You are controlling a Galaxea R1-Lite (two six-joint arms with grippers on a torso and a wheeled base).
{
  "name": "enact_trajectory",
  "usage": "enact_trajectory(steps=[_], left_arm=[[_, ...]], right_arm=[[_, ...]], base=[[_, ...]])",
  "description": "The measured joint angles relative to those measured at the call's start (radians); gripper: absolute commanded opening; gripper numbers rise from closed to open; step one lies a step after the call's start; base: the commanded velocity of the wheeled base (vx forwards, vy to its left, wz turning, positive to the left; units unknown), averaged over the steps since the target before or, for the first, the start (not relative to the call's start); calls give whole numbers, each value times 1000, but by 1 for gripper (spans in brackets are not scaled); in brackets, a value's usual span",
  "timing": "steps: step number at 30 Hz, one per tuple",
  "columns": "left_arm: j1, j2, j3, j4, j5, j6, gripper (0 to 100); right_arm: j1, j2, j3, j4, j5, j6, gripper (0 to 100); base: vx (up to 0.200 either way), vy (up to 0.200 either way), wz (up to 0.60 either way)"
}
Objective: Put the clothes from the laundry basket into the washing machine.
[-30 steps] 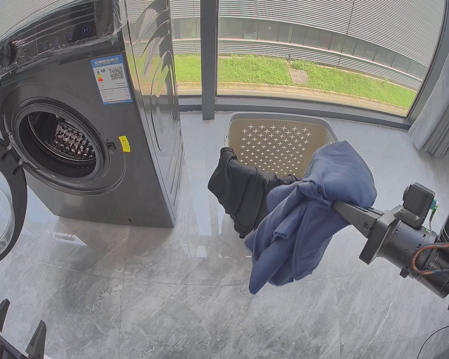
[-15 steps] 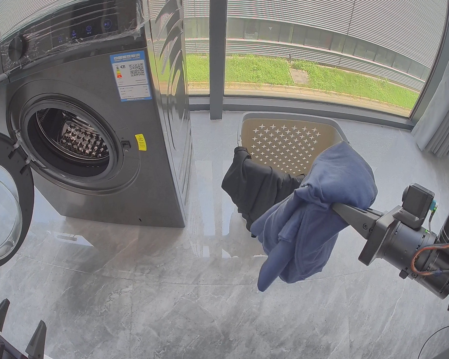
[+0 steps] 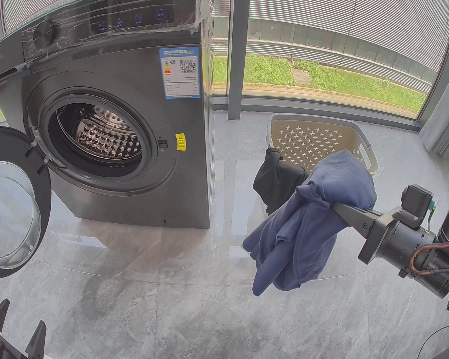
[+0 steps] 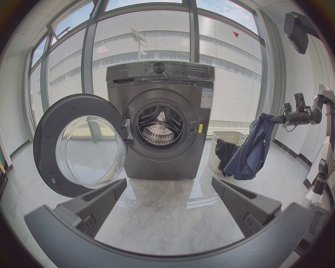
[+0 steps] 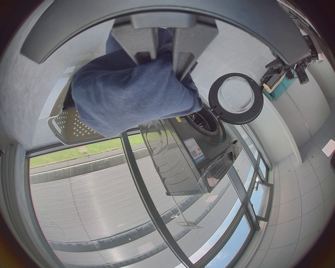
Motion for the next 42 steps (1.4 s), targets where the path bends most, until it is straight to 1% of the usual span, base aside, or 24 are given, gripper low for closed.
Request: enact_trajectory(steps=[18,33,42], left_arm=[[0,0,0,-1,0,0,100],[-1,0,0,-1,0,-1,100],[0,0,0,-1,0,-1,100]], right_arm=[[0,0,2,-1,2,10,0],[0,-1,2,-1,2,9,0],[1,-1,3,0,2,9,0]], base=[[0,0,0],[0,200,0],[0,0,0]])
